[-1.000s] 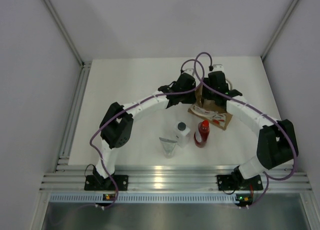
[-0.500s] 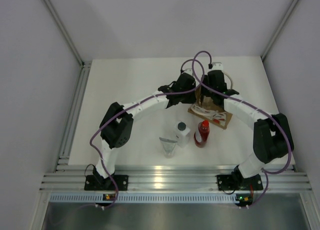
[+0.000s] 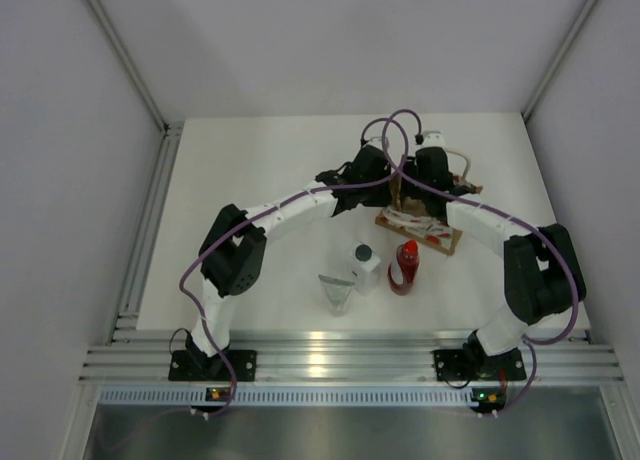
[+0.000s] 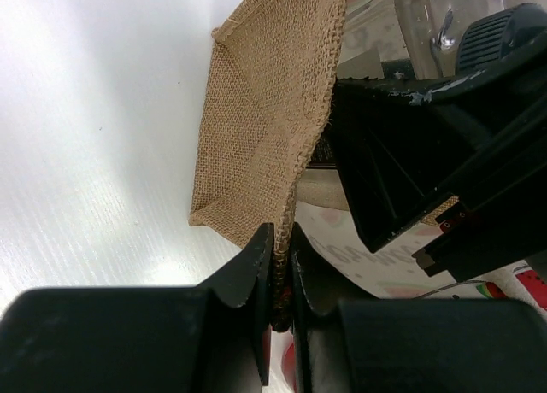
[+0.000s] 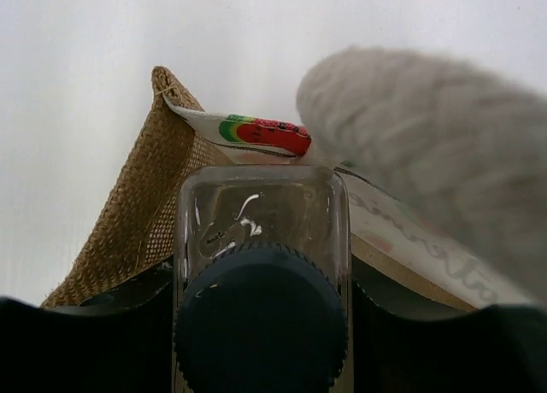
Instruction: Take the personal care products out of the canvas bag
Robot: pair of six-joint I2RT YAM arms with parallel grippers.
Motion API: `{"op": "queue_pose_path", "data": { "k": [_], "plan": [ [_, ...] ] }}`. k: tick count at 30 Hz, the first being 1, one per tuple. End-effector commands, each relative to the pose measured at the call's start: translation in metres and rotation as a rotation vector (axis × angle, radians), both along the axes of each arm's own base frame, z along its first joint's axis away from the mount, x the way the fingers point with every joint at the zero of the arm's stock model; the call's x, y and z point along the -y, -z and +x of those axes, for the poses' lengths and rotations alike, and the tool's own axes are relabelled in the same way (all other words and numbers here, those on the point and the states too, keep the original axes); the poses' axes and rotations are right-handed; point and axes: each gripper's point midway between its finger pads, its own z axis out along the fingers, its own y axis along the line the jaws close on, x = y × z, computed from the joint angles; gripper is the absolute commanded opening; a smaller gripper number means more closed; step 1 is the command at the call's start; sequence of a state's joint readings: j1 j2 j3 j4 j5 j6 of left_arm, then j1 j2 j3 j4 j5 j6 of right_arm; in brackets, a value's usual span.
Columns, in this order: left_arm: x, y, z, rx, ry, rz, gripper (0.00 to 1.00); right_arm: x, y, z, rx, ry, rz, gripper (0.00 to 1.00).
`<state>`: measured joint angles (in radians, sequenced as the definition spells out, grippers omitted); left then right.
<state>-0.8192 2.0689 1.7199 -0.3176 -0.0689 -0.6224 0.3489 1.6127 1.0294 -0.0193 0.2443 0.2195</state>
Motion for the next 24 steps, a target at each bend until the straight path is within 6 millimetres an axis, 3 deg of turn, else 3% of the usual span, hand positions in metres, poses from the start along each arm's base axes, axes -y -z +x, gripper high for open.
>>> {"op": "queue_pose_path", "data": {
  "k": [1,6,15,24],
  "plan": [
    [0.0,-0.044,0.003,0.068,0.006,-0.061,0.0,0.011,0.016,-0.007,-0.034,0.012,-0.001,0.12],
    [0.0,-0.041,0.002,0.063,0.003,-0.057,0.0,0.01,-0.021,-0.004,0.065,0.007,0.03,0.0],
    [-0.004,-0.038,0.004,0.063,-0.016,-0.047,0.0,0.007,-0.092,-0.012,0.166,-0.049,0.062,0.0],
    [-0.005,-0.038,0.004,0.066,-0.023,-0.044,0.0,0.008,-0.13,-0.026,0.226,-0.093,0.1,0.0]
  ]
}}
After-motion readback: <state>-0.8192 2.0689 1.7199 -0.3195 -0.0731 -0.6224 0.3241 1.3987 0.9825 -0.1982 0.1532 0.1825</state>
